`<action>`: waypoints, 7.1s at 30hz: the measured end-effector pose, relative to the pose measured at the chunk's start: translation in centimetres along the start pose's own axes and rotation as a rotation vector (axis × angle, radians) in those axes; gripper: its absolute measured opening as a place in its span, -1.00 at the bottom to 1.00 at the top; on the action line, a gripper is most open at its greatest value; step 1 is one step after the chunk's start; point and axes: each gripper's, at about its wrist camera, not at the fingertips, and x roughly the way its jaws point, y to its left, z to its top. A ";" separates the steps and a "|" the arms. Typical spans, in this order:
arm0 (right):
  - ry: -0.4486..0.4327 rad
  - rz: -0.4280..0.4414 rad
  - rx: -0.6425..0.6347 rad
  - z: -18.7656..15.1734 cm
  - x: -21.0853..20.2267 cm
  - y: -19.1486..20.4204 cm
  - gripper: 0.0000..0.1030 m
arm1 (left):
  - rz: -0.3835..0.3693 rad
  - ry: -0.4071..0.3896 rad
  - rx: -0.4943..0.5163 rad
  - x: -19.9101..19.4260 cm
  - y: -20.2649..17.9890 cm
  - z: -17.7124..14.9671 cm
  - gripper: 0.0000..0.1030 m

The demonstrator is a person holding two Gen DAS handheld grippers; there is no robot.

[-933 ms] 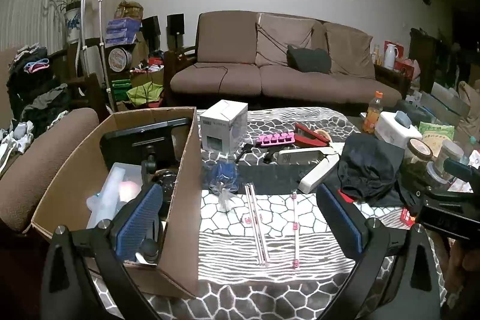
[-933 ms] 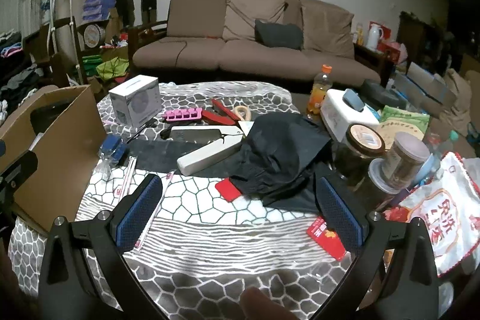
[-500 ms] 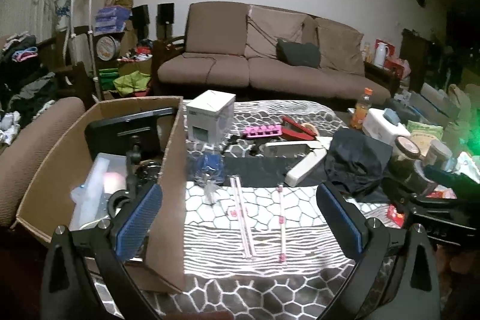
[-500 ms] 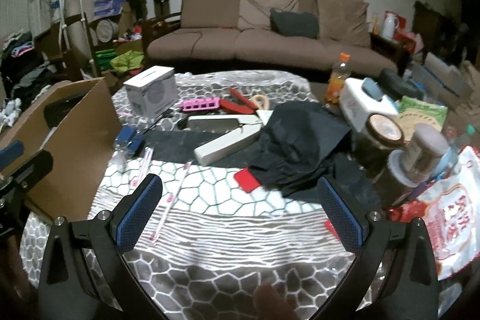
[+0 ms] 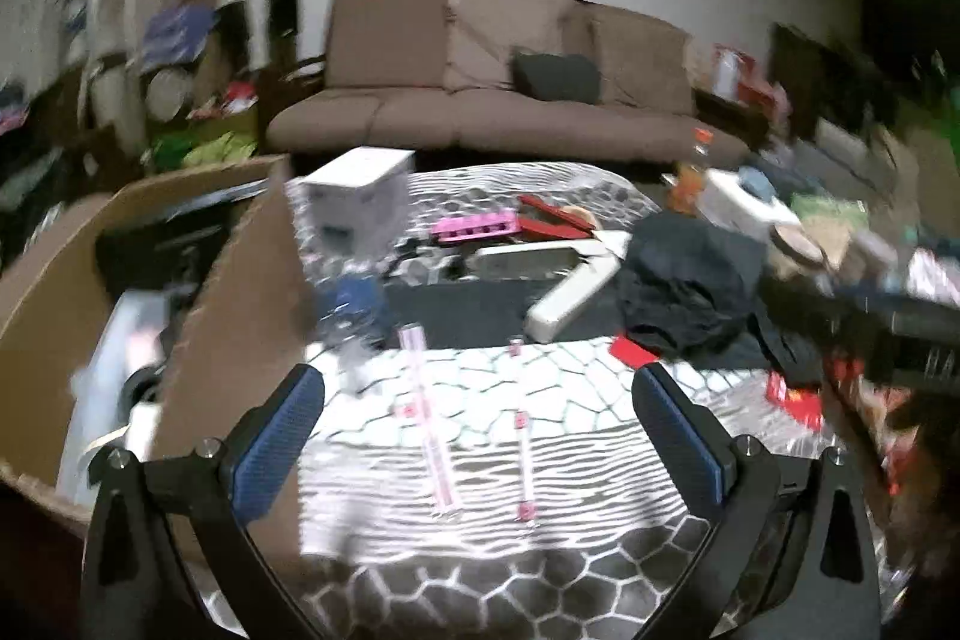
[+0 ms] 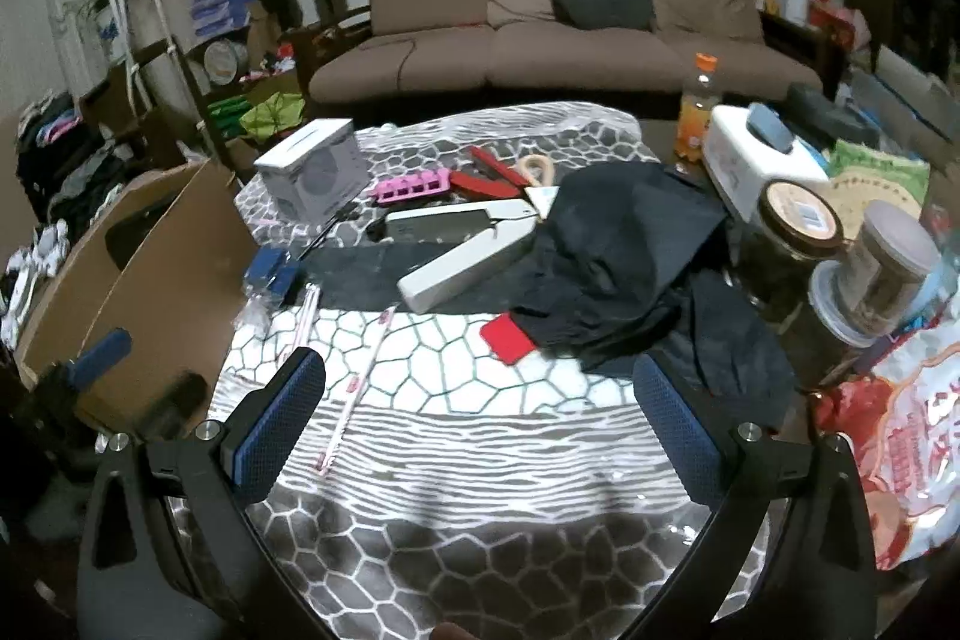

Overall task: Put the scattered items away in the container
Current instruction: 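Grasp the blue bagged item on the table with the left tool, then grasp the tan coiled cable with the right tool while the left tool holds the blue bag, then carry the blue bag and tan cable toward the cardboard box with both tools, then lower both items into the cardboard box and open both tools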

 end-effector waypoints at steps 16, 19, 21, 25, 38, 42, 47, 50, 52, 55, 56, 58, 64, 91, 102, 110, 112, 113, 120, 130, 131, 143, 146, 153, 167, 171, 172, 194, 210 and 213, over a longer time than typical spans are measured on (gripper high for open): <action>0.055 0.090 0.162 1.1 1.8 -3.4 1.00 | 0.392 0.112 0.102 15.4 1.0 1.2 0.90; 0.057 0.086 0.154 1.4 2.4 -3.2 1.00 | 0.441 0.172 0.086 17.5 1.7 1.2 0.77; 0.069 0.084 0.151 1.4 3.0 -3.3 1.00 | 0.473 0.212 0.076 18.9 2.2 1.2 0.78; 0.110 0.042 0.147 1.2 4.4 -3.6 1.00 | 0.538 0.292 0.055 21.7 3.1 1.1 0.80; 0.141 0.063 0.094 0.8 5.5 -1.9 1.00 | 0.309 0.351 -0.005 19.2 4.7 2.2 -0.02; 0.124 0.080 0.114 0.9 4.9 -2.5 1.00 | 0.156 0.371 -0.007 15.7 3.6 2.3 -0.04; 0.118 0.122 0.190 1.3 4.4 -4.3 1.00 | -0.030 0.291 -0.004 8.2 2.7 1.6 -0.04; 0.103 0.136 0.193 1.6 4.3 -5.1 1.00 | -0.121 0.260 -0.036 4.9 2.6 0.6 -0.04; 0.085 0.148 0.189 2.0 4.4 -5.6 1.00 | -0.155 0.254 -0.050 4.2 2.6 0.1 -0.04; 0.037 0.197 0.191 3.0 4.3 -6.6 0.78 | -0.159 0.253 -0.018 4.0 2.1 -0.7 -0.04; 0.017 0.222 0.194 3.6 4.3 -6.9 0.71 | -0.154 0.260 -0.014 4.3 2.0 -0.9 -0.04; 0.010 0.183 0.143 5.2 5.1 -7.0 0.54 | -0.148 0.288 -0.030 5.1 2.0 -1.1 -0.04; 0.113 0.063 -0.004 12.4 12.5 -6.6 0.26 | -0.150 0.272 -0.065 4.4 2.8 -0.4 -0.04; 0.431 -0.058 -0.118 16.1 35.9 -6.2 -0.59 | -0.195 0.239 -0.077 1.5 4.4 1.0 -0.04; 0.071 -0.019 -0.138 19.9 23.6 -3.5 -0.63 | -0.182 0.125 -0.069 -0.8 4.5 2.2 -0.04; -0.078 0.018 -0.165 22.4 13.3 0.3 -0.62 | -0.167 0.045 -0.081 -2.3 5.2 3.4 -0.04; -0.106 0.036 -0.171 21.9 10.4 1.5 -0.62 | -0.166 0.024 -0.090 -2.7 5.5 3.7 -0.04; -0.114 0.038 -0.180 21.6 9.1 1.9 -0.62 | -0.166 0.013 -0.094 -2.9 5.6 3.9 -0.04; -0.170 0.064 -0.185 17.7 0.0 4.1 -0.62 | -0.162 -0.028 -0.111 -3.5 5.7 4.3 -0.04; -0.184 0.181 -0.101 10.3 -9.9 3.7 -0.61 | -0.138 -0.049 -0.129 -3.8 6.0 4.3 -0.05; -0.188 0.177 -0.099 9.5 -10.4 3.5 -0.61 | -0.140 -0.050 -0.130 -3.8 6.0 4.3 -0.05; -0.252 0.213 -0.015 1.6 -9.0 2.9 -0.60 | -0.182 -0.099 -0.094 -4.4 5.2 3.6 -0.05; -0.239 0.214 -0.009 -0.3 -6.8 3.1 -0.60 | -0.191 -0.113 -0.096 -4.6 5.0 3.4 -0.05; -0.144 0.208 -0.051 -2.4 -3.8 4.6 -0.60 | -0.197 -0.121 -0.082 -4.9 4.4 3.3 -0.05; -0.127 0.249 -0.023 -2.7 -3.9 4.6 -0.60 | -0.176 -0.109 -0.083 -5.4 4.6 3.7 -0.05; -0.128 0.248 -0.033 -2.6 -4.1 5.2 -0.60 | -0.163 -0.107 -0.095 -6.0 4.7 4.0 -0.05; -0.128 0.251 -0.034 -2.6 -4.2 5.3 -0.60 | -0.160 -0.109 -0.093 -6.2 4.7 4.0 -0.05; -0.151 0.336 -0.087 -1.8 -6.5 9.8 -0.59 | -0.061 -0.099 -0.186 -9.7 11.0 5.2 -0.05; -0.143 0.512 -0.189 0.9 -5.8 21.4 -0.59 | 0.137 0.020 -0.308 -10.0 22.5 3.6 -0.05; -0.144 0.537 -0.201 1.5 -5.2 23.8 -0.59 | 0.146 0.066 -0.316 -9.0 23.3 2.9 -0.05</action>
